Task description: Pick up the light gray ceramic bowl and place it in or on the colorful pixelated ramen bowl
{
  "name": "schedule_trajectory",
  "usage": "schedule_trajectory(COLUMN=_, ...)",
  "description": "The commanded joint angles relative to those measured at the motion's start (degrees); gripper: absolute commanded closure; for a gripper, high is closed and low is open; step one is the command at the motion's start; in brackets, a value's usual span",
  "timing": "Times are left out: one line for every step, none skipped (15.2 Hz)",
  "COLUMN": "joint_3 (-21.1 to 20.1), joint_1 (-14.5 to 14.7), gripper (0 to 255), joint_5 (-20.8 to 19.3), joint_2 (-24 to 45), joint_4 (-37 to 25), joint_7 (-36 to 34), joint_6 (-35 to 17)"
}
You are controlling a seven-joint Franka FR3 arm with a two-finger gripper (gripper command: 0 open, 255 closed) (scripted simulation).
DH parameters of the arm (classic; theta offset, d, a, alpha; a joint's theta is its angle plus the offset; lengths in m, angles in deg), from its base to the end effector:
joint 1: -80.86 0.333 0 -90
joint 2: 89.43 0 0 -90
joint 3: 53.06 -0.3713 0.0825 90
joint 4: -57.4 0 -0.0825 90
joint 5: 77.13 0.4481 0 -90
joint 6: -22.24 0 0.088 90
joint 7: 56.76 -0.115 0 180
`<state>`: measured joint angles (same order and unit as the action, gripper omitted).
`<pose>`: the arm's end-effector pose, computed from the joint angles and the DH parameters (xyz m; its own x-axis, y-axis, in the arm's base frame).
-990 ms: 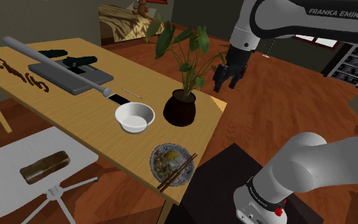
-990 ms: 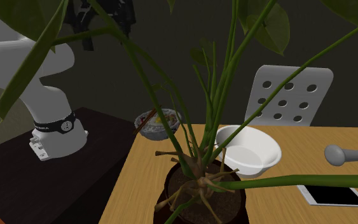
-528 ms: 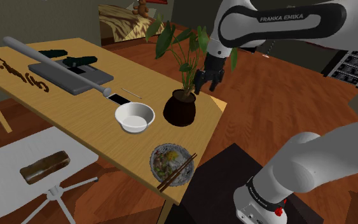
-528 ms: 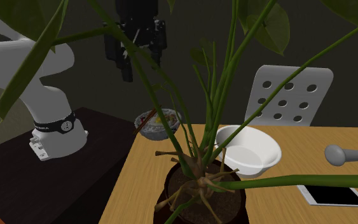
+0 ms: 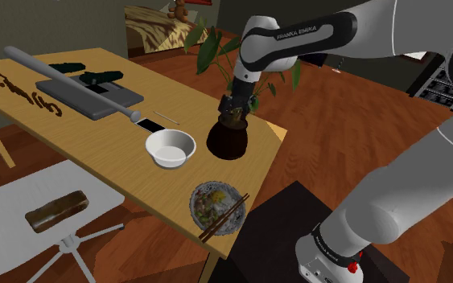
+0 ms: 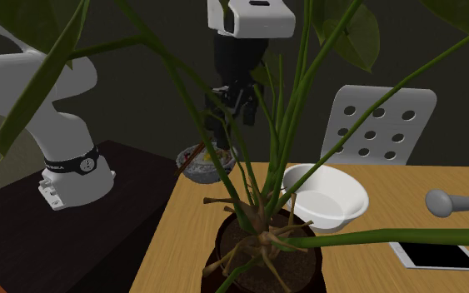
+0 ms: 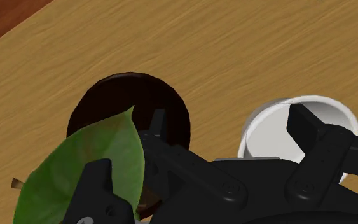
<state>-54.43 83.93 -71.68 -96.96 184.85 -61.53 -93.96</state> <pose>0.5410 0.0484 0.4397 0.9962 -0.0480 -0.0729 -0.0534 -0.9959 -0.0734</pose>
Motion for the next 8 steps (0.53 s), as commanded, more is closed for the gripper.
schedule_trajectory(joint_3=0.0, joint_1=0.1, gripper=0, joint_5=0.7, joint_2=4.9, joint_4=-3.1, joint_7=0.4, joint_6=-1.6)
schedule_trajectory(joint_3=0.0, joint_1=0.2, gripper=0, joint_5=1.1, joint_2=7.2, joint_4=-4.6, joint_7=0.5, joint_6=-2.2)
schedule_trajectory(joint_3=-0.1, joint_1=0.3, gripper=0, joint_5=1.4, joint_2=9.4, joint_4=-6.2, joint_7=0.7, joint_6=-2.8)
schedule_trajectory(joint_3=-0.2, joint_1=0.3, gripper=0, joint_5=1.8, joint_2=11.7, joint_4=-7.8, joint_7=0.8, joint_6=-3.3)
schedule_trajectory(joint_3=-0.3, joint_1=0.4, gripper=0, joint_5=2.1, joint_2=14.0, joint_4=-9.5, joint_7=0.9, joint_6=-3.7)
schedule_trajectory(joint_3=-0.4, joint_1=0.5, gripper=0, joint_5=2.5, joint_2=16.3, joint_4=-11.3, joint_7=1.0, joint_6=-4.1)
schedule_trajectory(joint_3=-0.5, joint_1=0.5, gripper=0, joint_5=2.8, joint_2=18.6, joint_4=-13.2, joint_7=1.0, joint_6=-4.4)
schedule_trajectory(joint_3=-0.6, joint_1=0.6, gripper=0, joint_5=3.1, joint_2=20.9, joint_4=-15.2, joint_7=1.1, joint_6=-4.6)
